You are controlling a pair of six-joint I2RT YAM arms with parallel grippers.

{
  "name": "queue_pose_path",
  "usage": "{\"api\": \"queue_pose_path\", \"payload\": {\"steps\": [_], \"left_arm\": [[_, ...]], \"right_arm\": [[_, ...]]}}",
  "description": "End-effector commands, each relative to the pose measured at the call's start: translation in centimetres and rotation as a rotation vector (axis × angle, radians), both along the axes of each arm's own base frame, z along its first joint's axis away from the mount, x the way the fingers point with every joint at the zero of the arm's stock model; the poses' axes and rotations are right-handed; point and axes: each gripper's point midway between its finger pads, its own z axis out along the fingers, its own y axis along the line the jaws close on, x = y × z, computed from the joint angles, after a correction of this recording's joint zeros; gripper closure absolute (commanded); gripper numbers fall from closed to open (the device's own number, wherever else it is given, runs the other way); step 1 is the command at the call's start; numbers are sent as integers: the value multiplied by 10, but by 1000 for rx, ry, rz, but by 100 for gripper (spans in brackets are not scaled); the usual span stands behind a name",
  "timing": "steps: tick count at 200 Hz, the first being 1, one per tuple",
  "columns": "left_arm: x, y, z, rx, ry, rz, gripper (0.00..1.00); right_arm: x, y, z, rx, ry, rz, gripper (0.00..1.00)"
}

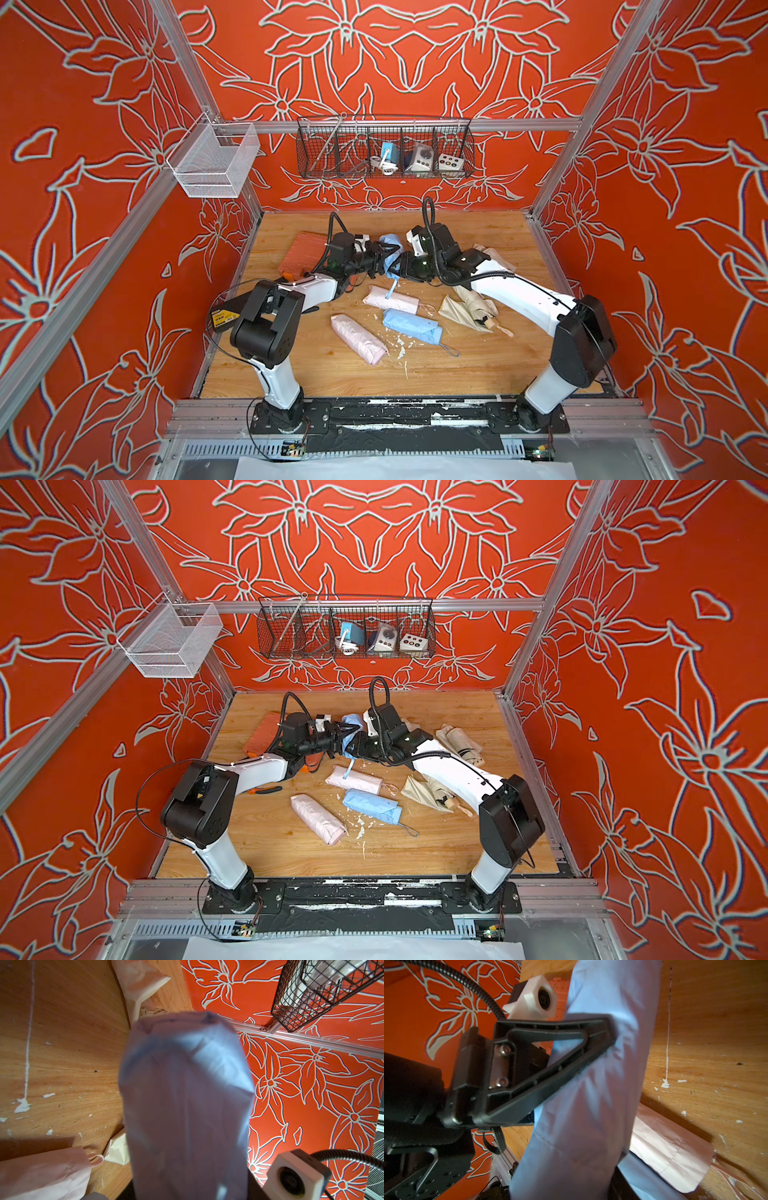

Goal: Take umbrellas out of sleeves
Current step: Take out the umbrella from the umbrella sleeve.

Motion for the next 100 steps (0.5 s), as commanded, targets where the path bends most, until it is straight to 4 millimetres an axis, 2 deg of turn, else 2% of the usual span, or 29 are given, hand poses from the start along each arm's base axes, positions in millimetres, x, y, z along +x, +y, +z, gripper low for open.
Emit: {"api": "queue_pose_path", "payload": {"steps": [1, 13, 25, 60, 85, 100], "left_arm": [[-4, -9, 26, -43, -87, -37, 58], [-4, -10, 25, -47, -82, -35, 58], [-5, -10, 24, -57, -74, -33, 58], [-7, -10, 23, -57, -71, -36, 53], [-7, -9, 22, -40, -72, -43, 40], [-9, -7, 20, -23, -78, -52, 29]], "right_arm": [[12, 5, 13, 3, -65, -19, 59], [15, 4, 13, -5, -78, -31, 60], [17, 4, 16, -2, -92, -34, 65], [14, 4, 25, 3, -132, -3, 86], [8, -2, 32, 12, -168, 19, 91], [5, -10, 37, 23, -185, 21, 95]]}}
